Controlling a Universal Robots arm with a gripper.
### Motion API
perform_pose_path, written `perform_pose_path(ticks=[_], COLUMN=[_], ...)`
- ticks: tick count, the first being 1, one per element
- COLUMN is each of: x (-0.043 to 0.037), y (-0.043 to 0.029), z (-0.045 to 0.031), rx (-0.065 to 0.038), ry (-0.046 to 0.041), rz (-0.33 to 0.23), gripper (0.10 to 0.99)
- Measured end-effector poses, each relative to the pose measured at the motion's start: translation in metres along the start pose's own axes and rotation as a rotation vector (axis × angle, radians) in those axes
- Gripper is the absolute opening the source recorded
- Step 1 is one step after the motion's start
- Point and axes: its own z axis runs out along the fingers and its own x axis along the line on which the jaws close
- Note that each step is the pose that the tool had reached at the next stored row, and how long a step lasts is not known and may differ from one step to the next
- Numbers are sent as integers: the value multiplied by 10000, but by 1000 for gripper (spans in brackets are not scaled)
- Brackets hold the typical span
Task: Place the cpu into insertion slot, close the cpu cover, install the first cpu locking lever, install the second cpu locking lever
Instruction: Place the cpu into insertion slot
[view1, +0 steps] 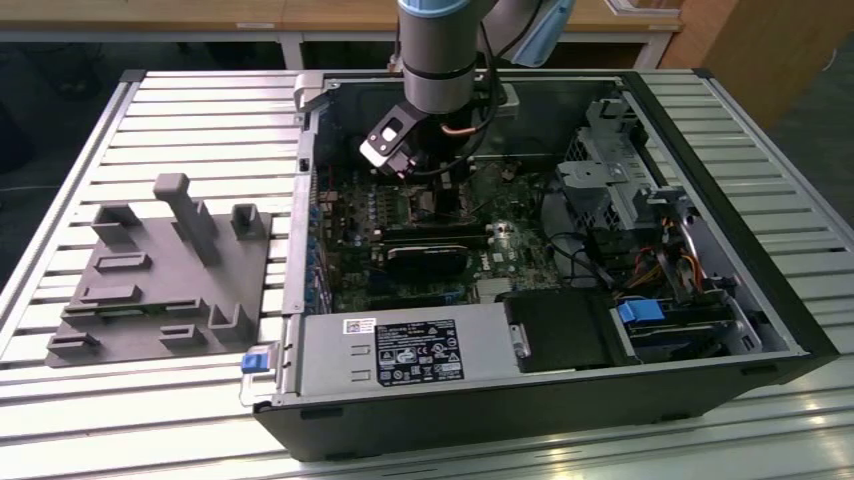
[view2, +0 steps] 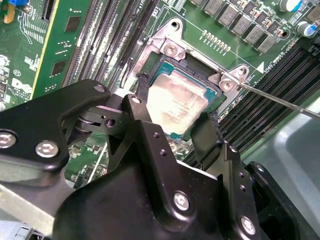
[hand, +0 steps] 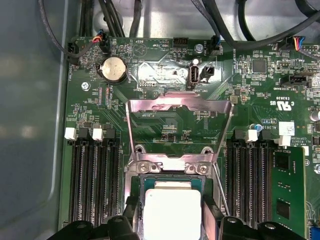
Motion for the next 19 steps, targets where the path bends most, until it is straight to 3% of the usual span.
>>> perform_pose_path(ticks=[13, 19], x=[1, -1], y=[5, 8], z=[-63, -104], rx=[-1, -3], ry=[-3, -49], rz=[1, -3], gripper=[612, 600])
